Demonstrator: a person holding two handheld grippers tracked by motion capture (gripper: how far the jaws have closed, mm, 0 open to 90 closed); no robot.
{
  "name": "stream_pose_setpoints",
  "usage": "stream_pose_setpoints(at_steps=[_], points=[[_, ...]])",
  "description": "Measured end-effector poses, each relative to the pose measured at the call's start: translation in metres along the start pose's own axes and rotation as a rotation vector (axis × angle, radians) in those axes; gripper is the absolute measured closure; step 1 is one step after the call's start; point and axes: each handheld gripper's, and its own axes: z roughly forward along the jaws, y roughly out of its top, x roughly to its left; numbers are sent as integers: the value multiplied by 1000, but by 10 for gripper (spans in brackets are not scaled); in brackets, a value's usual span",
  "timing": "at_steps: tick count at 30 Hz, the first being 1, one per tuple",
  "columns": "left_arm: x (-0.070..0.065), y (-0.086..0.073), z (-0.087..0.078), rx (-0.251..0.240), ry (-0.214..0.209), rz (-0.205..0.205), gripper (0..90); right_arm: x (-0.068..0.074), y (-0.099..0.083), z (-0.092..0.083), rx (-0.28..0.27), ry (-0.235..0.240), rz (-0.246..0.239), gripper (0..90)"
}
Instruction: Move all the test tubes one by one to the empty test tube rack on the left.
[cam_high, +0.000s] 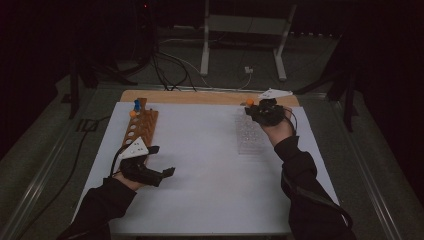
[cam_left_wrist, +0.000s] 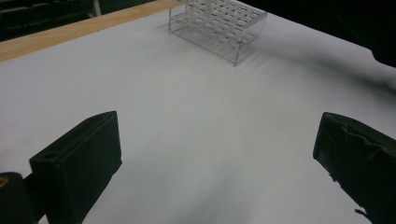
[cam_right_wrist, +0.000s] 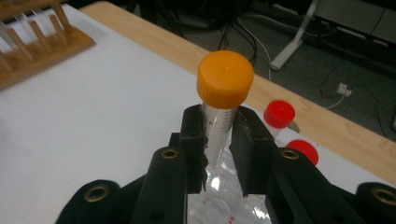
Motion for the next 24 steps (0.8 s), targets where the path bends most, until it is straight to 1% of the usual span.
stream_pose_setpoints(at_steps=[4,8,12,16,18,20,24], points=[[0,1,0,-11,-5,-5,19,6,3,-7,-12,20,-16,753],[-2,2,0,-9,-11,-4,19,17,-1,-12,-17,57,-27,753],[-4,4,2,-6,-23,0,20,29,-9,-13,-13,96,-40,753],[-6,5,4,-2,-31,6,20,44,-20,-14,9,134,-70,754],[-6,6,5,-7,-38,1,20,50,-26,-15,16,153,-83,753],[-5,7,6,-7,-43,-3,20,56,-32,-15,25,171,-88,753],[-8,11,8,-4,-61,4,20,70,-44,-15,51,202,-108,753]])
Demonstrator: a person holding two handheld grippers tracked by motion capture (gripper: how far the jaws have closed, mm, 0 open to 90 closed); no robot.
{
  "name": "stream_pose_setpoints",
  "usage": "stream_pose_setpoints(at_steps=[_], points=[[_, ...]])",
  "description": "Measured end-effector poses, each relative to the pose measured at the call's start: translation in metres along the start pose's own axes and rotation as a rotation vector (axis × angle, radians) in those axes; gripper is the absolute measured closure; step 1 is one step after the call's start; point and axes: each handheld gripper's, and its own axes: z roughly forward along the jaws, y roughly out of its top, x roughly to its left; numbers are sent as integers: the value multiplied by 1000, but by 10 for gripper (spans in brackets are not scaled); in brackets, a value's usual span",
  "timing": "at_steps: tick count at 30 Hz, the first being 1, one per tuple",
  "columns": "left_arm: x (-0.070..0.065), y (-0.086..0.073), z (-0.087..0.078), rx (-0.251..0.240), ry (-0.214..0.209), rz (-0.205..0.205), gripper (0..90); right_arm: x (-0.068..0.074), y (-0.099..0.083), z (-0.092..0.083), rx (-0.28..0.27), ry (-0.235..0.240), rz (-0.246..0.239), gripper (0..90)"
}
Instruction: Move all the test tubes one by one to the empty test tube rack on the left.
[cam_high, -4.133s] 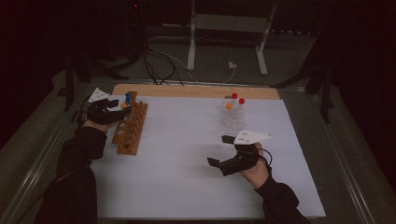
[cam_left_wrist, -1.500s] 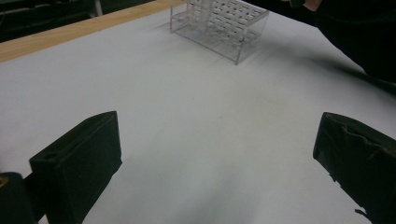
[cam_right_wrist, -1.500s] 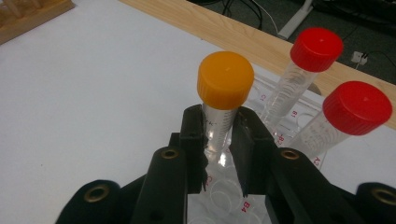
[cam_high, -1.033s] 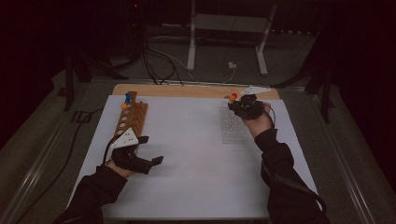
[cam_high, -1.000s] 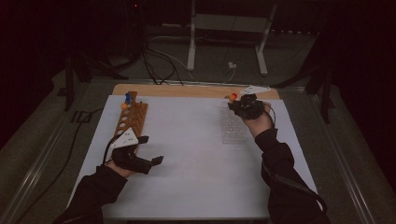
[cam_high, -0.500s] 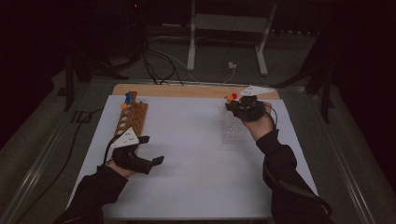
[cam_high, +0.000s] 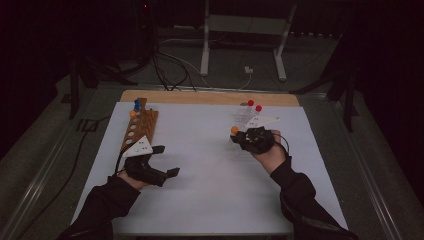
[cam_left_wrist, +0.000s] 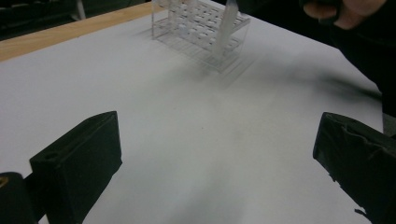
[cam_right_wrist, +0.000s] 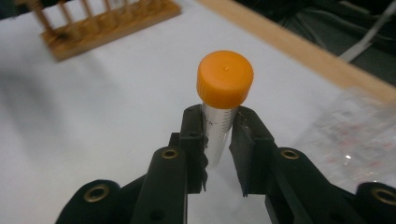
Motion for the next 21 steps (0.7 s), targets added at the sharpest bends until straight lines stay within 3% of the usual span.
stream_pose_setpoints(at_steps=[13,21], points=[[-8,15,14,19,-63,35,20,45,-20,3,41,93,-71,753],[-18,29,29,25,-112,69,24,60,-25,4,37,137,-79,753]])
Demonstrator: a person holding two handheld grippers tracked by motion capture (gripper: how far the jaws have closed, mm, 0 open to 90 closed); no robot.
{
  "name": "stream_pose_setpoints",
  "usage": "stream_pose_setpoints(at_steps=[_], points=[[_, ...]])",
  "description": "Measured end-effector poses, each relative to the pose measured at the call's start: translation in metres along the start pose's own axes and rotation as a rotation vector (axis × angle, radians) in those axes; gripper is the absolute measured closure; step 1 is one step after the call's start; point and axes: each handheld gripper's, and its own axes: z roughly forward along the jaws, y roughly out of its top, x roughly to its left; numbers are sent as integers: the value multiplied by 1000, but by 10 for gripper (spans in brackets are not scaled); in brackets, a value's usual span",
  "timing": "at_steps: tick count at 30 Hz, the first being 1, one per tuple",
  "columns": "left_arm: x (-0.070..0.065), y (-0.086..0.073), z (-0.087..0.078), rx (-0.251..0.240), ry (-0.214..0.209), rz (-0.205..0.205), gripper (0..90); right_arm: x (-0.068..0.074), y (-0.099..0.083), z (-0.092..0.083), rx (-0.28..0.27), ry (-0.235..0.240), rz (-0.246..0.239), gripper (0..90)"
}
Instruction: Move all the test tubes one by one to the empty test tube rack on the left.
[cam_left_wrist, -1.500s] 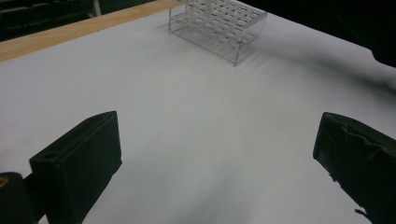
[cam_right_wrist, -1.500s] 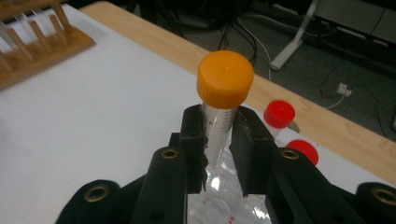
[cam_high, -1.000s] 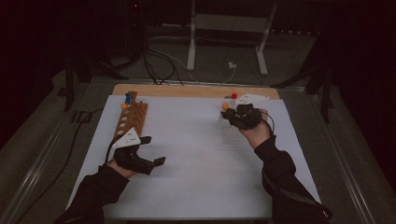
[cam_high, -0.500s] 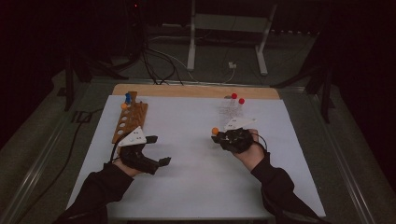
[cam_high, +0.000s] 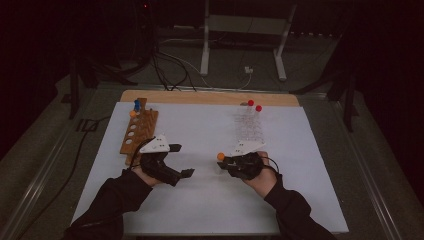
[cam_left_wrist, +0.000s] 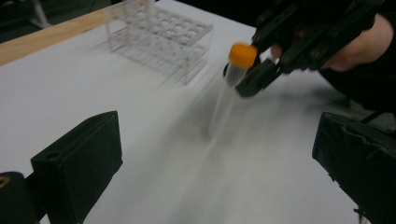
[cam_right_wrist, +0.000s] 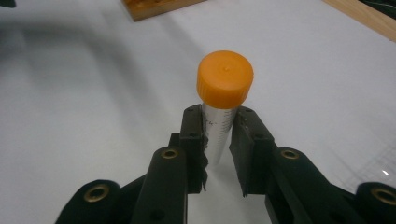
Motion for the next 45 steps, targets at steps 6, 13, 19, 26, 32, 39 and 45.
stream_pose_setpoints(at_steps=[6,13,19,26,32,39,45], points=[[-8,13,11,2,-44,40,56,3,-1,0,-8,24,8,753],[-11,21,26,-3,-85,63,195,7,-2,-1,-13,38,10,753],[-15,25,42,25,-111,71,360,9,-2,-2,-19,43,5,753],[-15,26,53,35,-101,80,542,11,-3,-2,-19,52,2,753],[-17,27,61,50,-104,94,614,10,-3,-2,-22,47,0,753],[-18,29,65,47,-111,105,696,10,-4,-3,-20,46,3,753],[-18,30,64,46,-104,124,710,9,-5,-3,-28,52,8,752]])
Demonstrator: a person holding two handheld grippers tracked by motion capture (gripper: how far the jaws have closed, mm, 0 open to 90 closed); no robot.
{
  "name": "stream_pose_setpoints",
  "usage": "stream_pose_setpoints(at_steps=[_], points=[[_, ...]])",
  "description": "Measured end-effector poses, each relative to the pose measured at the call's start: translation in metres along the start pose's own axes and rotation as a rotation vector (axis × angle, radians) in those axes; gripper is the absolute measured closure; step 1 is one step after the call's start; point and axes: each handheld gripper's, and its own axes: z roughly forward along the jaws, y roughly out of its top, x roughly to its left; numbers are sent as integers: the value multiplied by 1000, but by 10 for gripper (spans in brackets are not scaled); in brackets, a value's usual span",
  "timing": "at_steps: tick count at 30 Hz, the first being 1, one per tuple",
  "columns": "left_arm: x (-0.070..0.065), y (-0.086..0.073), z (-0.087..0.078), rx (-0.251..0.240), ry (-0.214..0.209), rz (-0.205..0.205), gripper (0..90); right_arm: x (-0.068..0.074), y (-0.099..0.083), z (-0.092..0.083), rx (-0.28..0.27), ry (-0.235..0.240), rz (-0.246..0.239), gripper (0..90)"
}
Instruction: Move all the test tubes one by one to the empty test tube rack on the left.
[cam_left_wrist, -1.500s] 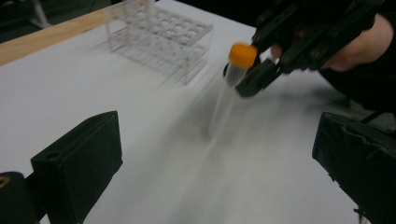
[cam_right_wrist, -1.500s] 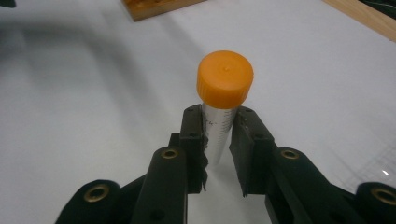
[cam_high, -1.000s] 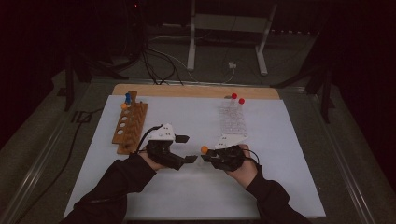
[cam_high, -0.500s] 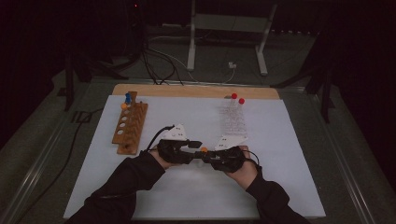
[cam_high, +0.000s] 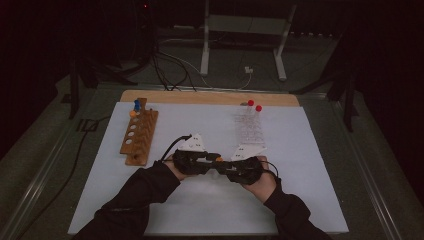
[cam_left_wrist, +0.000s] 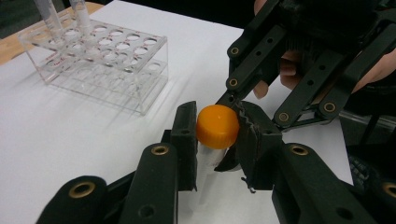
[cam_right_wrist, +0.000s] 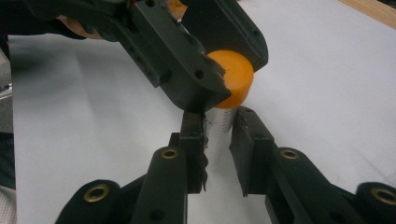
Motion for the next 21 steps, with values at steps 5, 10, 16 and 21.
stream_pose_setpoints(at_steps=[5,10,16,21], points=[[-1,2,-5,-6,12,12,713,0,1,-2,-25,16,4,741],[3,3,-13,-10,43,3,714,1,2,-8,-46,-6,2,650],[10,4,-29,-17,87,-10,715,0,2,-12,-53,-5,16,541],[19,-1,-43,-27,138,-39,715,1,3,-14,-71,-1,28,385]])
